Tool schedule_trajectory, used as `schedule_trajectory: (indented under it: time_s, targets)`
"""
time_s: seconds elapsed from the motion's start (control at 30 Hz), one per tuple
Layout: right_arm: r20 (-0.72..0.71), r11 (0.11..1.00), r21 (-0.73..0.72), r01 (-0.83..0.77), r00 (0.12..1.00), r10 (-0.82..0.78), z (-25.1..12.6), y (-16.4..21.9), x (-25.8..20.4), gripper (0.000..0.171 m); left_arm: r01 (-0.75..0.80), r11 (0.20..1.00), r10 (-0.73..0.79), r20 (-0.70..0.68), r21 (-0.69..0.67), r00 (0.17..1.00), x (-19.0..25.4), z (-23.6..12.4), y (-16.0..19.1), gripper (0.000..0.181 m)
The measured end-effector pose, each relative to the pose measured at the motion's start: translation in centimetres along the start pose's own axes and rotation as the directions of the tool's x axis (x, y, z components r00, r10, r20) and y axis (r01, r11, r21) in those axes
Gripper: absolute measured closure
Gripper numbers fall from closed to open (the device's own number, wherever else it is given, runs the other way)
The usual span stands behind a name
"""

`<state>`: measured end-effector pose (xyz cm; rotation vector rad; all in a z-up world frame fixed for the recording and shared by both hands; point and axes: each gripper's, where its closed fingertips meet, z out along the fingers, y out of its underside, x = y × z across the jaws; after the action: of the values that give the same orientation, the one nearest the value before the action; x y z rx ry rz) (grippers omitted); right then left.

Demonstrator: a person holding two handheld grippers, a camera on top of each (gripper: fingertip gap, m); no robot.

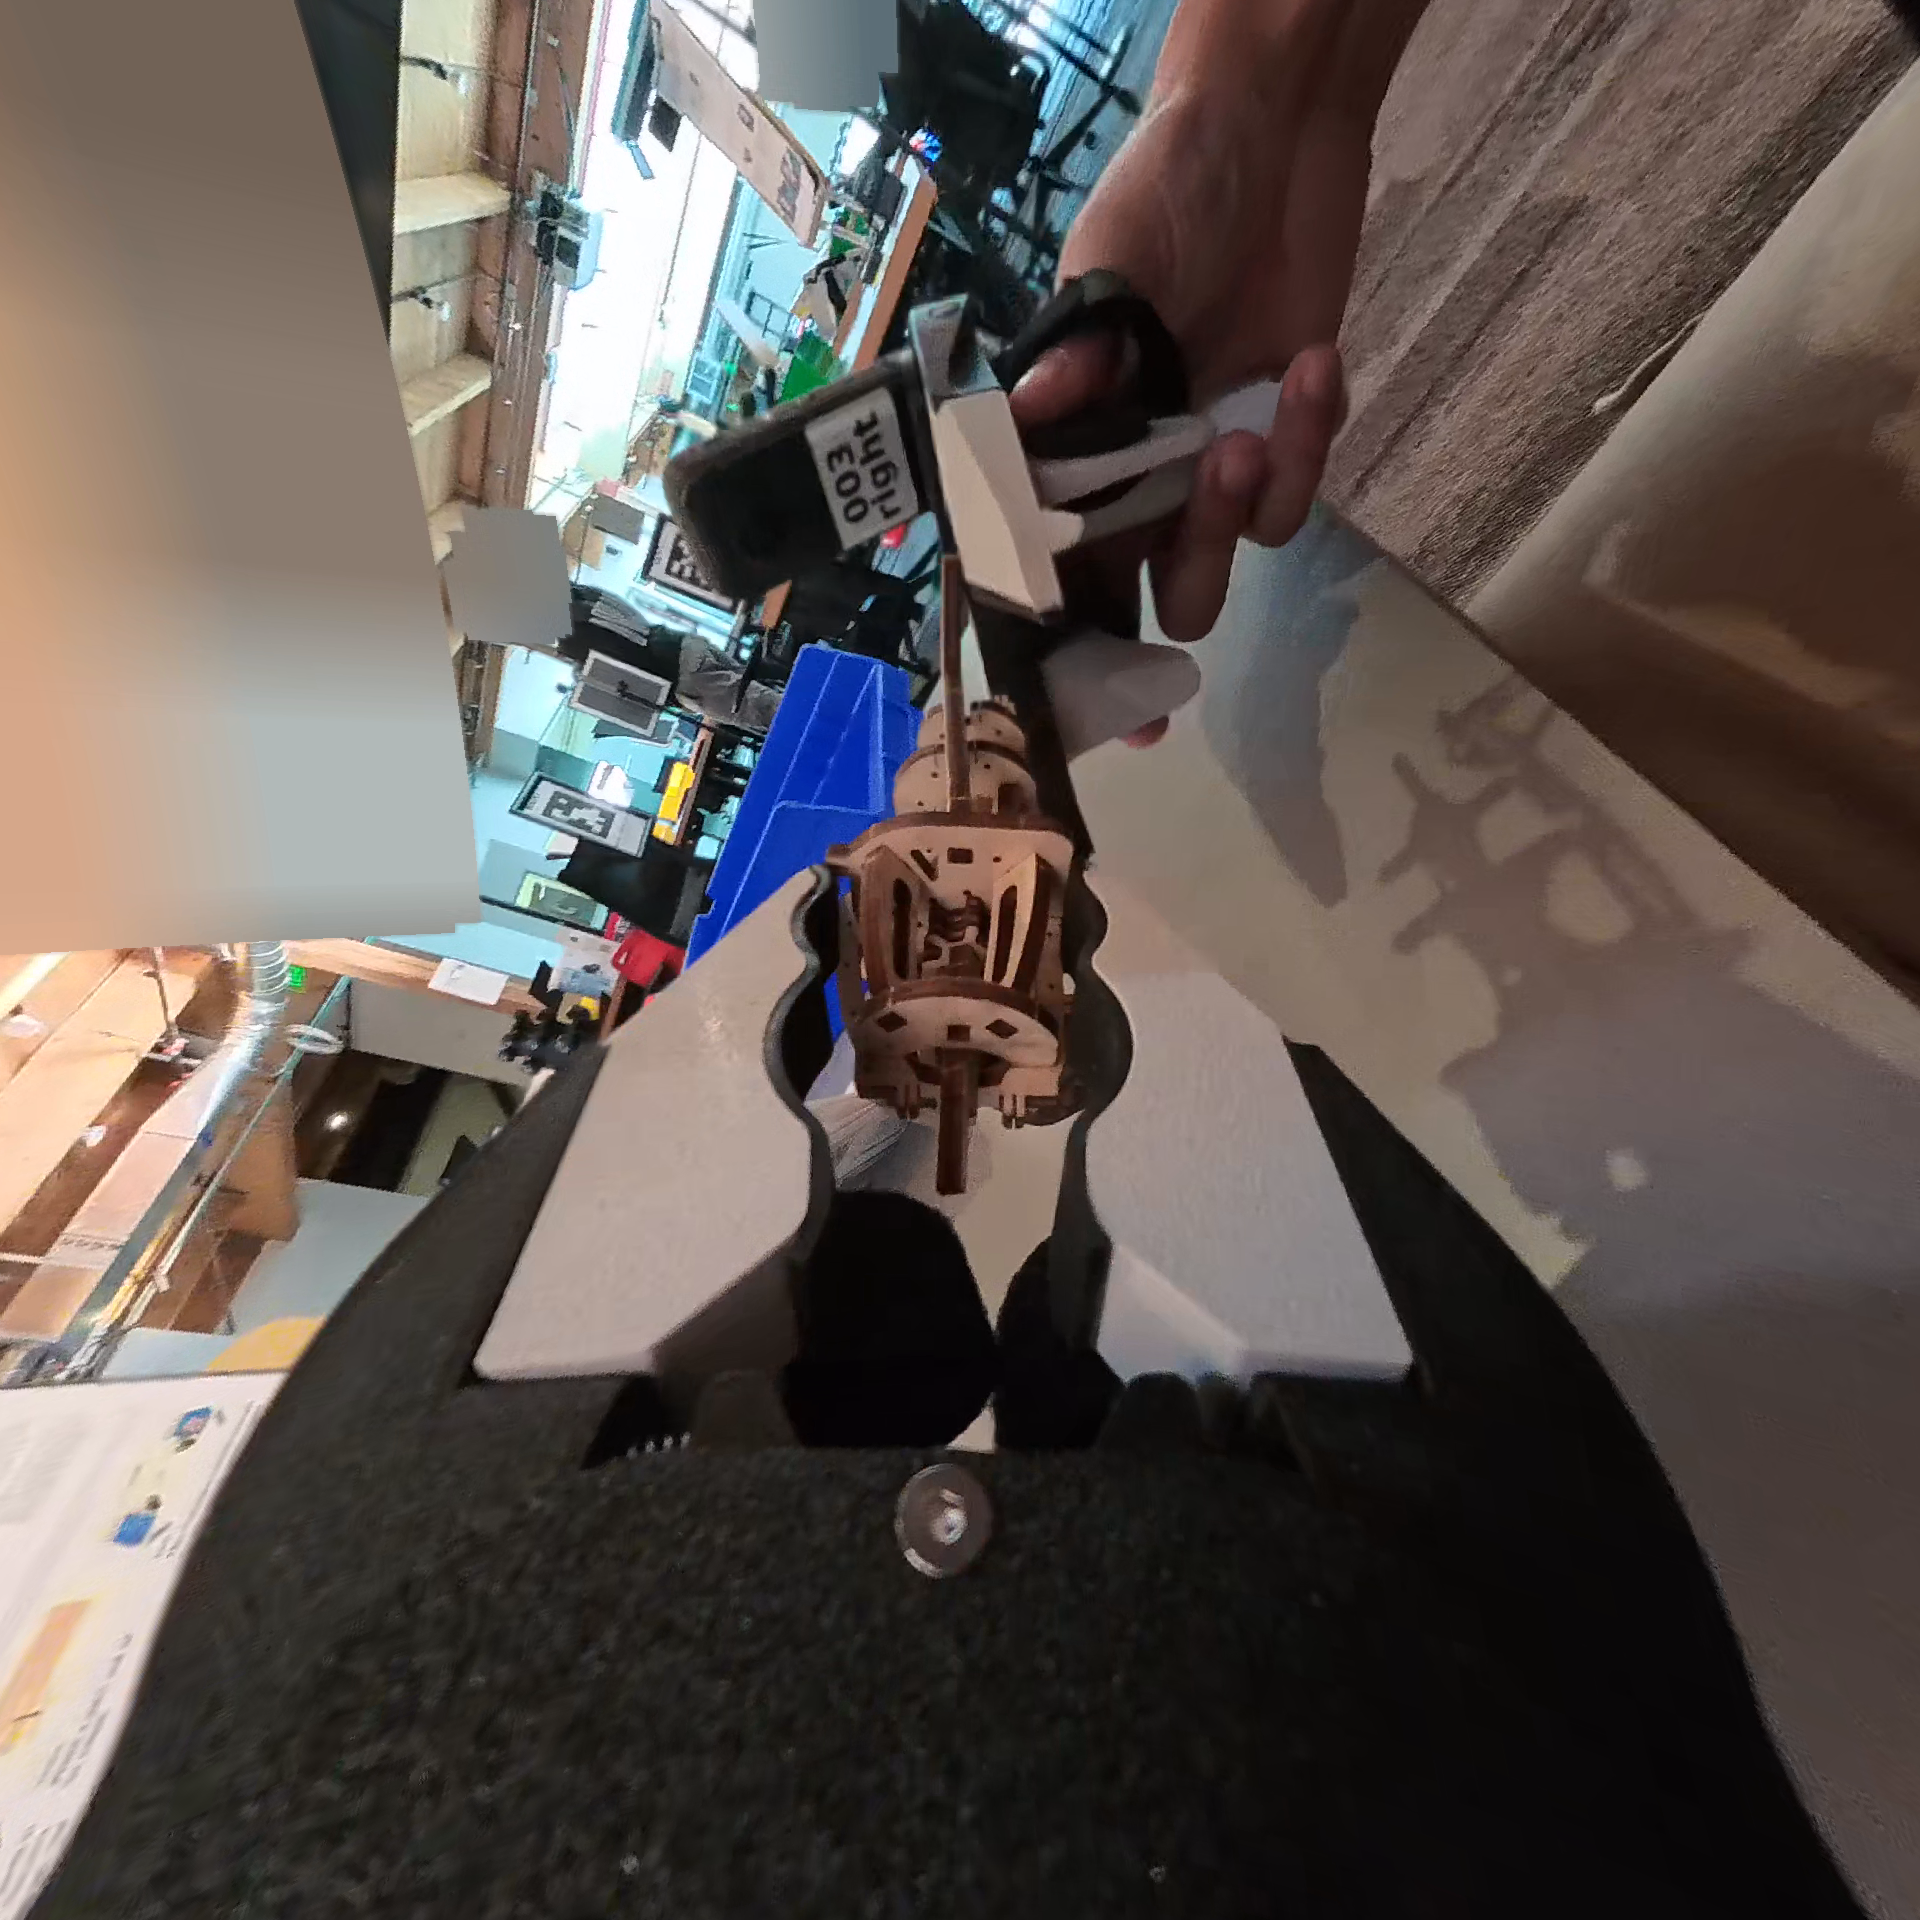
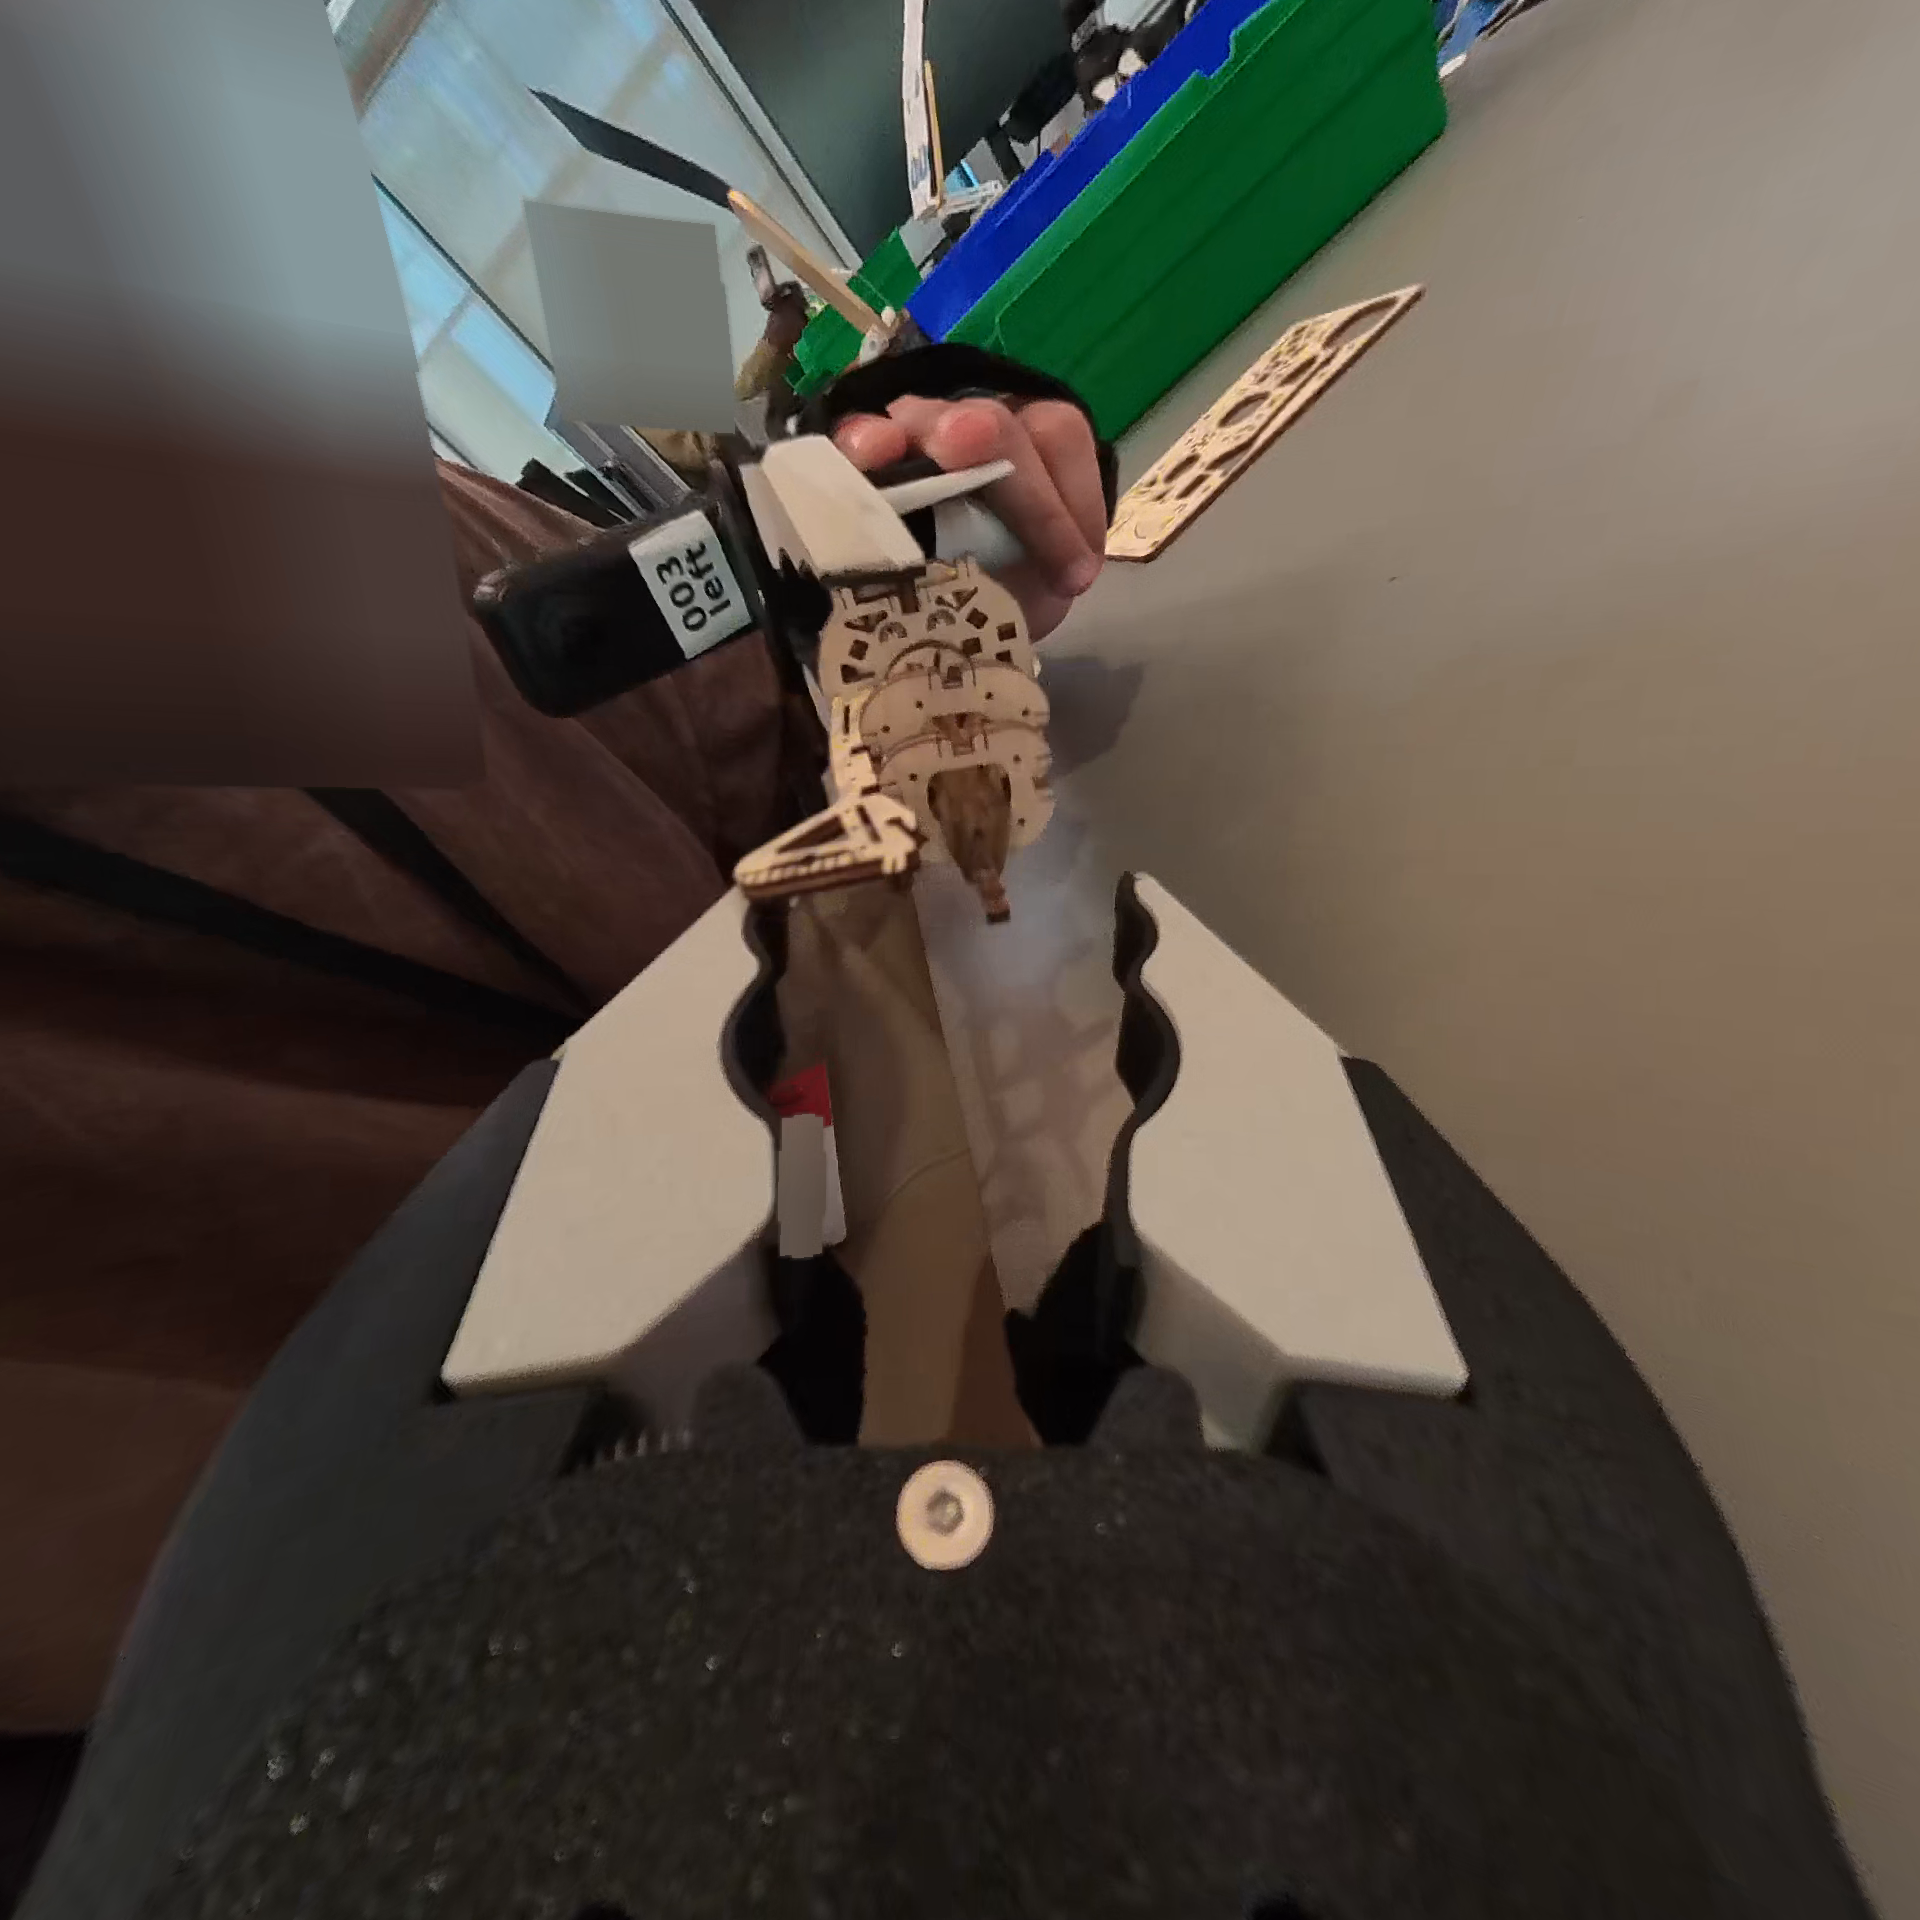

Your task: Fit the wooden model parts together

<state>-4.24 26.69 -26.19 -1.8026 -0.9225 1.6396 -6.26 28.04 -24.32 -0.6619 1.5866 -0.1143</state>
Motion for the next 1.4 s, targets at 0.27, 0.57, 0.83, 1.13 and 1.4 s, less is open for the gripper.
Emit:
schedule_trajectory:
  time_s: [0.27, 0.57, 0.83, 1.13, 1.4]
  targets:
    - [-0.173, 0.957, 0.019, 0.29, 0.944, -0.283, -3.0, -2.4, -0.6, 0.134, 0.227, 0.973, -0.225, -0.043, 0.035, 0.973, -0.4, 0.3, -0.3, 0.142]
    - [-0.299, 0.807, -0.151, 0.571, 0.752, -0.588, -1.7, -2.4, -2.0, 0.157, 0.688, 0.723, -0.627, -0.36, 0.062, 0.691, 0.8, 0.5, -1.0, 0.141]
    - [-0.341, 0.822, -0.158, 0.547, 0.751, -0.565, -2.3, -2.7, -1.5, 0.168, 0.799, 0.601, -0.728, -0.42, -0.013, 0.541, 1.2, 1.0, 0.2, 0.141]
    - [-0.275, 0.95, -0.043, 0.31, 0.91, -0.31, -2.5, -2.2, -0.1, 0.168, 0.873, 0.471, -0.808, -0.458, -0.124, 0.371, 1.6, 1.4, 0.9, 0.142]
    - [-0.208, 0.992, 0.073, 0.099, 0.975, -0.082, -2.4, -0.9, 2.3, 0.168, 0.891, 0.349, -0.873, -0.447, -0.29, 0.196, 2.6, 1.9, 2.5, 0.142]
